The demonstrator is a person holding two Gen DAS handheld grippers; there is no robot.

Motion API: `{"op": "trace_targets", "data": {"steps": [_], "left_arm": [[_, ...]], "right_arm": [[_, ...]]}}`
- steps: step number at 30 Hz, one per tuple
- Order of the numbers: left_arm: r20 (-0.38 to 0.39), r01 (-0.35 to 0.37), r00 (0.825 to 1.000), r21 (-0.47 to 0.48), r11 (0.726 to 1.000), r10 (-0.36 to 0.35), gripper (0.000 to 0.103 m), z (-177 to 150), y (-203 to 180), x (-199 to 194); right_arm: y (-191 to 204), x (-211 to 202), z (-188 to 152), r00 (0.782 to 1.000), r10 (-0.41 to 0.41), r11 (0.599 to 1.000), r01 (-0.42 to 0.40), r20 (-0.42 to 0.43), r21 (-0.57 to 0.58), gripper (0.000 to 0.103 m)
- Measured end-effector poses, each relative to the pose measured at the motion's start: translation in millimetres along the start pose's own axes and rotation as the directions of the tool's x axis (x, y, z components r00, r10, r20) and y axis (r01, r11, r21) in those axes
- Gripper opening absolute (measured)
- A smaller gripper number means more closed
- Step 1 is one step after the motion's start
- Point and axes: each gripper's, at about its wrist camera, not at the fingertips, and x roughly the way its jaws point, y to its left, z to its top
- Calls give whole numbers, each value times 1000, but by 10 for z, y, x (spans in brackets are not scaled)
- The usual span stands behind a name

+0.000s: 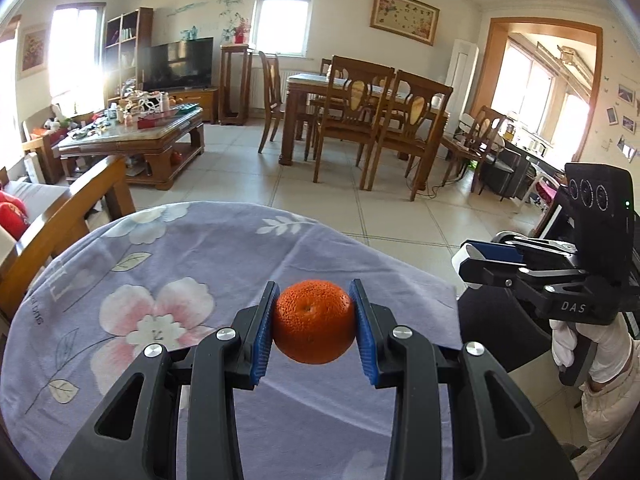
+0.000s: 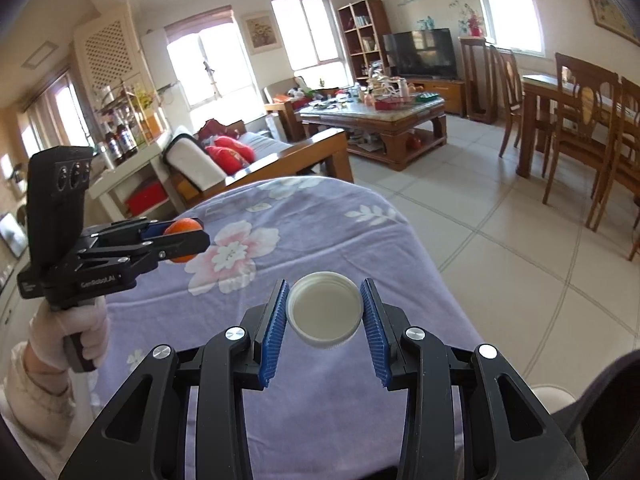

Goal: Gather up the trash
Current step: 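Carry the orange and white cap over the black bin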

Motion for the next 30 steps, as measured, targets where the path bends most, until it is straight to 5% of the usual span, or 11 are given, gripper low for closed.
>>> {"op": "trace_targets", "data": {"steps": [12, 30], "left_arm": [[-57, 162, 986, 106, 981, -157, 36, 8, -1234, 592], [-233, 378, 916, 234, 896, -326, 36, -92, -2768, 1695]], "right_arm": [[-1089, -1060, -836, 986, -159, 973, 150, 40, 175, 37], [-2294, -1832, -1803, 958, -285, 900, 273, -16, 340, 37]]}}
